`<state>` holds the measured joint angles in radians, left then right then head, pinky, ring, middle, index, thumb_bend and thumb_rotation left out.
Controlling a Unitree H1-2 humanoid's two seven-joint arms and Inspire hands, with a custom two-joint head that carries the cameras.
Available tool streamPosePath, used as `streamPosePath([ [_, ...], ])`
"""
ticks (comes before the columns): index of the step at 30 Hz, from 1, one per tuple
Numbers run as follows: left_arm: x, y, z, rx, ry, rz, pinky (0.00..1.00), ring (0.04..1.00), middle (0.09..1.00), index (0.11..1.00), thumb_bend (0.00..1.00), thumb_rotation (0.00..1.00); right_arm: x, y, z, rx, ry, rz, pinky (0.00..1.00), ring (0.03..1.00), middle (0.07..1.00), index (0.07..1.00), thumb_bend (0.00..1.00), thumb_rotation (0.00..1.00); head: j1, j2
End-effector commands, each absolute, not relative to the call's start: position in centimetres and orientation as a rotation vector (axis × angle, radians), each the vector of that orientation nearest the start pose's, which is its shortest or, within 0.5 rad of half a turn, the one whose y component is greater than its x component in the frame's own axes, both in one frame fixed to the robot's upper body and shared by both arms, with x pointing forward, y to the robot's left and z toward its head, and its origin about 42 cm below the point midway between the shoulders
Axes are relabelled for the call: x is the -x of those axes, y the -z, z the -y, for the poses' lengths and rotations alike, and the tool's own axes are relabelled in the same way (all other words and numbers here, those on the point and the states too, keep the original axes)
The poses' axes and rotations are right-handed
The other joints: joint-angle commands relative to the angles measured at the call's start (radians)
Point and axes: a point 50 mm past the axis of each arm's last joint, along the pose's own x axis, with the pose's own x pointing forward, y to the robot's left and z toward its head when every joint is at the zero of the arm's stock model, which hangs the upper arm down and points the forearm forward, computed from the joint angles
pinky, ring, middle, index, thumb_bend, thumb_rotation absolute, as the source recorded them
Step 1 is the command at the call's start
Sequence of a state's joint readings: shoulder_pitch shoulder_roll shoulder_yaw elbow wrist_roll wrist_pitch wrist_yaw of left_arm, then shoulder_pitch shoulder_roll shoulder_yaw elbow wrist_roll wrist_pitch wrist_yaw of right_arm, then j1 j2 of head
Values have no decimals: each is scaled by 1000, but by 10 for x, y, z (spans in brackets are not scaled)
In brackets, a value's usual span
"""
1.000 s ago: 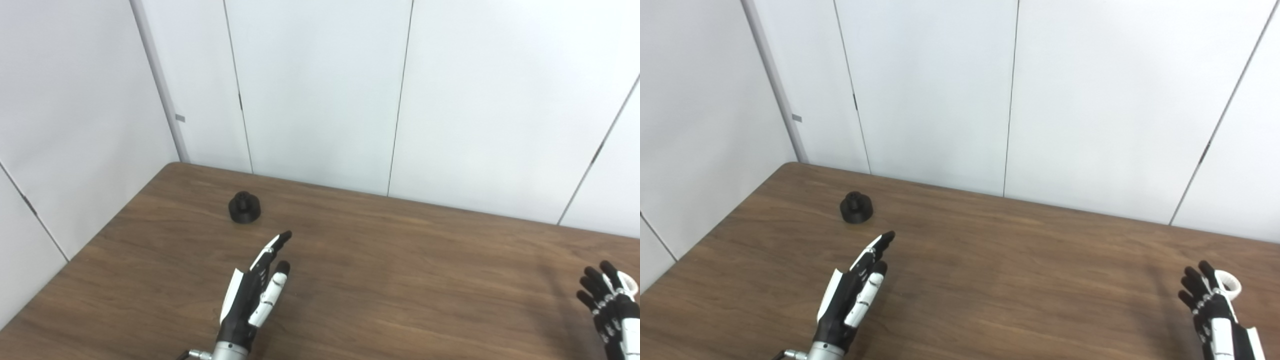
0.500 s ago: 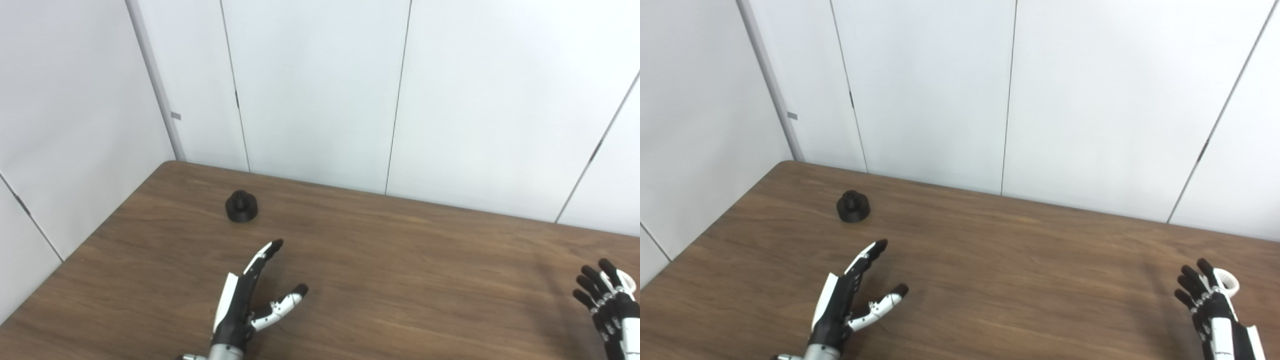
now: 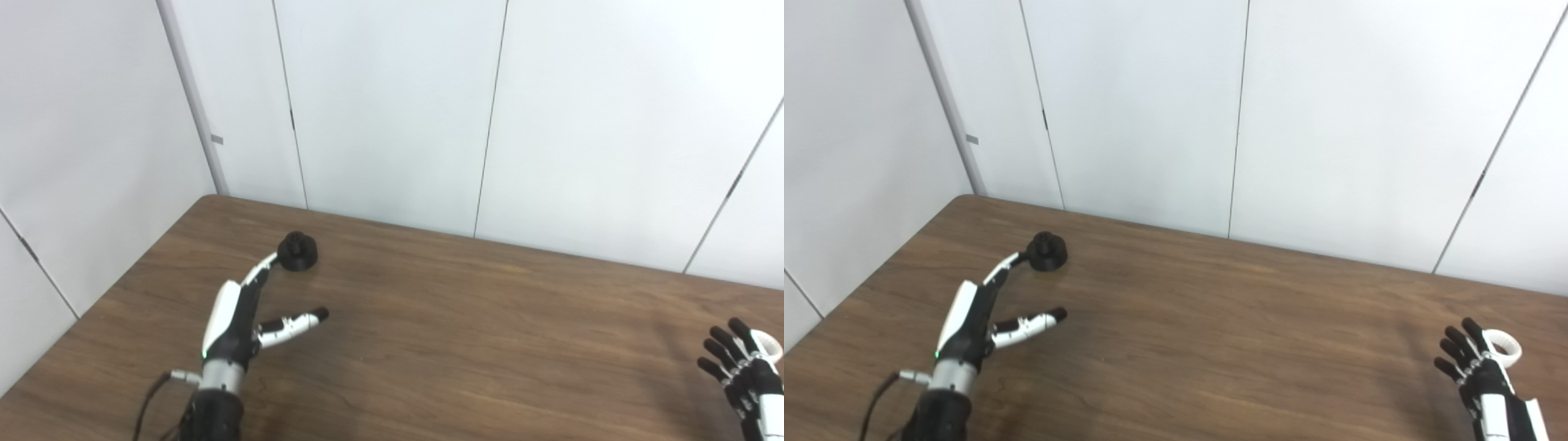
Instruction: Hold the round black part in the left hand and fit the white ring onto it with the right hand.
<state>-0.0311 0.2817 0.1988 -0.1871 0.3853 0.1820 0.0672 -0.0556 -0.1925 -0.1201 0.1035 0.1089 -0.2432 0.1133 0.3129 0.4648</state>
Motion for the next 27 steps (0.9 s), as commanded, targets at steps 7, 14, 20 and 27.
streamPosePath([
  [7, -324, -207, -374, -805, -405, 111, 989, 959, 925, 877, 909, 329, -261, -51, 295, 52, 17, 15, 827, 883, 894, 927, 582, 1000, -1, 3],
  [14, -351, -207, -387, -875, -442, 72, 1000, 969, 924, 862, 903, 332, -260, -50, 294, 49, 13, 21, 816, 878, 895, 926, 599, 1000, -4, 7],
  [20, -376, -203, -398, -938, -448, -8, 1000, 982, 931, 853, 933, 355, -258, -51, 293, 55, 15, 16, 819, 879, 895, 929, 609, 1000, -7, 10],
  [27, -399, -199, -406, -994, -456, -85, 1000, 984, 931, 843, 979, 368, -256, -51, 293, 79, 7, 17, 816, 873, 889, 928, 598, 1000, -11, 14],
])
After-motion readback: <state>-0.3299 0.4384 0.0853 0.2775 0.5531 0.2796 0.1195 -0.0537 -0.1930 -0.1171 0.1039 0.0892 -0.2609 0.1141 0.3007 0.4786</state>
